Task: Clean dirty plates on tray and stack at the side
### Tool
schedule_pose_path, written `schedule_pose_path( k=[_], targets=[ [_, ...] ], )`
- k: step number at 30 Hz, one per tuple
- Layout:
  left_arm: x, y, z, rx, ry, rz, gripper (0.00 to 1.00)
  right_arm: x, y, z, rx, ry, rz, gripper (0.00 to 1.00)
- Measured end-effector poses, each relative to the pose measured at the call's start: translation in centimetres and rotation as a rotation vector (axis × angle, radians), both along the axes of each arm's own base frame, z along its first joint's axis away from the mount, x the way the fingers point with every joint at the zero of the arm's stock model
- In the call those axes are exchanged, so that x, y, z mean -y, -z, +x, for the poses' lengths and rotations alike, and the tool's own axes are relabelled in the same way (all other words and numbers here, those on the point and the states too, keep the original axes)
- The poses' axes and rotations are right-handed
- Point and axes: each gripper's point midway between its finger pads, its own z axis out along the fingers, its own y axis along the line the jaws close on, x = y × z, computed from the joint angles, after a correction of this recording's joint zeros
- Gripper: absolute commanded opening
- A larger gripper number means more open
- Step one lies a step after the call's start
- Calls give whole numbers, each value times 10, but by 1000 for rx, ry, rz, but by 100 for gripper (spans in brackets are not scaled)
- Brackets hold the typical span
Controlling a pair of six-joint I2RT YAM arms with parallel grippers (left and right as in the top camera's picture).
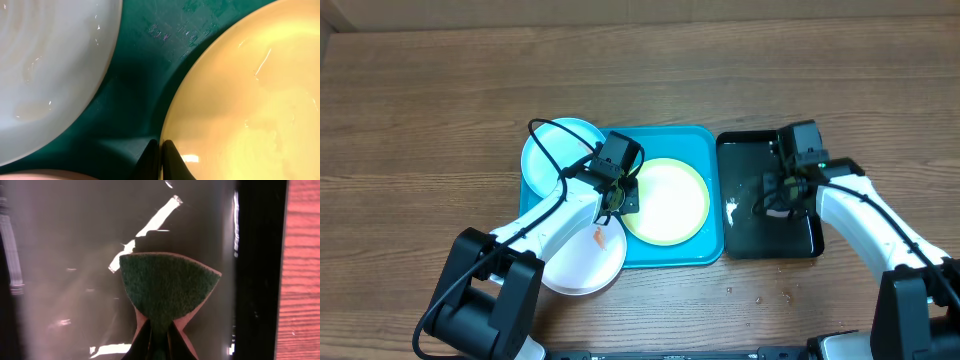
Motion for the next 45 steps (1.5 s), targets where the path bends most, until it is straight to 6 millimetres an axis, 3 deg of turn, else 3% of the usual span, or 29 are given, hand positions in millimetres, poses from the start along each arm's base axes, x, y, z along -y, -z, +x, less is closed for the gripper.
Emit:
schedule_pose_path(
  k=[6, 7, 9, 15, 19, 21, 26, 30, 33, 35, 41, 45],
  targets=[
    [0, 0, 0, 0, 0, 0, 4, 9, 12, -5, 10, 17, -46, 4],
    [0, 0, 0, 1, 0, 0, 4, 10, 13, -5, 14, 18, -47, 8],
    [0, 0, 0, 1, 0, -1, 4, 10, 16, -5, 20, 26, -44, 36],
    [1, 0, 1, 4, 0, -2, 9, 6, 18, -5, 26, 22, -18, 64],
    [0, 0, 1, 4, 4, -1, 23, 4, 14, -10, -13, 14, -16, 68],
    [0, 0, 1, 4, 3, -1, 27, 3, 3, -5, -13, 14, -12, 75],
    [1, 0, 1, 6, 4, -2, 31, 0, -38, 32, 90, 39, 9, 84],
    [1, 0, 1, 6, 2, -3, 26, 17, -52, 48, 148, 134, 26, 89],
    [1, 1, 0, 3, -6, -7, 25, 42, -52, 48, 150, 231, 30, 92],
    [1, 1, 0, 4, -10, -9, 25, 61, -52, 47, 152, 296, 31, 100],
    [-2, 8, -4, -3, -11, -6, 25, 94, -52, 44, 155, 404, 37, 100],
    [-1, 8, -5, -4, -15, -10, 4, 97, -52, 43, 155, 414, 41, 100]
  ],
)
